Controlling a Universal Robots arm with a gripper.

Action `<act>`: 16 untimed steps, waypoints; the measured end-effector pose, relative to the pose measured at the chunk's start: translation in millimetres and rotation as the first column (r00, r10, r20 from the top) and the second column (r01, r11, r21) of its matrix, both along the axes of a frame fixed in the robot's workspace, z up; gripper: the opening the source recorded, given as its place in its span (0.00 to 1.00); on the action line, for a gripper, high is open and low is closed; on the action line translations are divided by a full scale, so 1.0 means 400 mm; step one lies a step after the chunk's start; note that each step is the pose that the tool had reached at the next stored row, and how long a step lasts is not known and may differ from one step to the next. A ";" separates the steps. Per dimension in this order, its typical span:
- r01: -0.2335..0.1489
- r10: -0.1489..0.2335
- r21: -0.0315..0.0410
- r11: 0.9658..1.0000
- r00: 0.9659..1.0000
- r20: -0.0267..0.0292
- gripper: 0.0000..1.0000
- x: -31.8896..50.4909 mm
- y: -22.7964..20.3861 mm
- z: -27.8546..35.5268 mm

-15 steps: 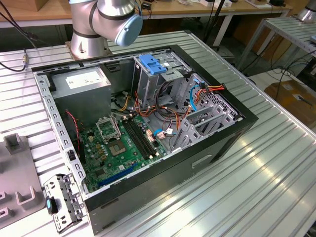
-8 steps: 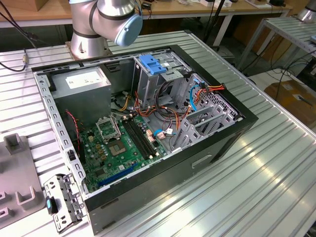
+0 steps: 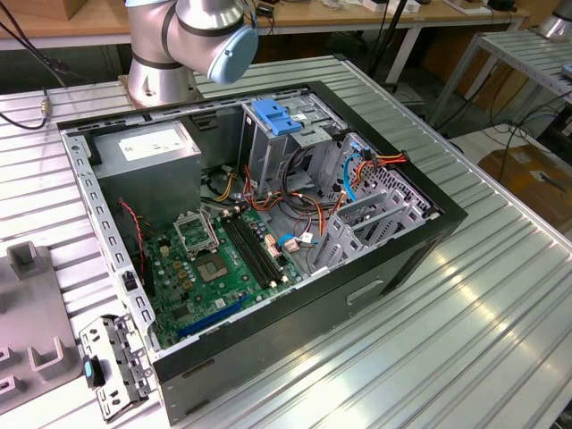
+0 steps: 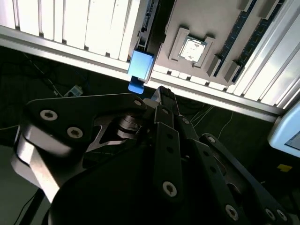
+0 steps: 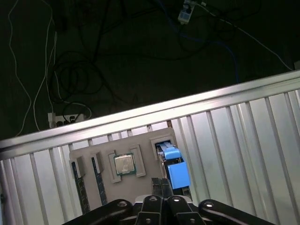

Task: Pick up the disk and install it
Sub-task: 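Pick up the disk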

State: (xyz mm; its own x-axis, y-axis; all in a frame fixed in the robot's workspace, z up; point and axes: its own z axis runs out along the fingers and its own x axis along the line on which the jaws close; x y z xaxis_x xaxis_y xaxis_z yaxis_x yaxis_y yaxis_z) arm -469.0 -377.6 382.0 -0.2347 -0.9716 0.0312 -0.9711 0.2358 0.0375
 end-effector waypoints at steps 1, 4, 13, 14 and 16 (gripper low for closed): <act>0.000 0.000 0.000 1.000 1.000 0.000 0.11 0.000 0.000 0.000; 0.000 0.000 0.000 1.000 1.000 0.000 0.11 0.000 0.000 0.000; -0.117 0.117 0.000 0.993 0.993 0.001 0.11 0.000 0.001 -0.002; -0.129 0.129 -0.001 0.992 0.992 0.001 0.11 0.000 0.002 -0.003; -0.146 0.146 -0.002 0.989 0.989 0.001 0.11 0.000 0.012 -0.011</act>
State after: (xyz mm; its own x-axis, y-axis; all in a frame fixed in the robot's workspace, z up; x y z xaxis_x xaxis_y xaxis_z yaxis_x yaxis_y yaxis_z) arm -469.0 -372.7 377.8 -0.0905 -0.9954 0.0329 -0.9951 0.0916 0.0360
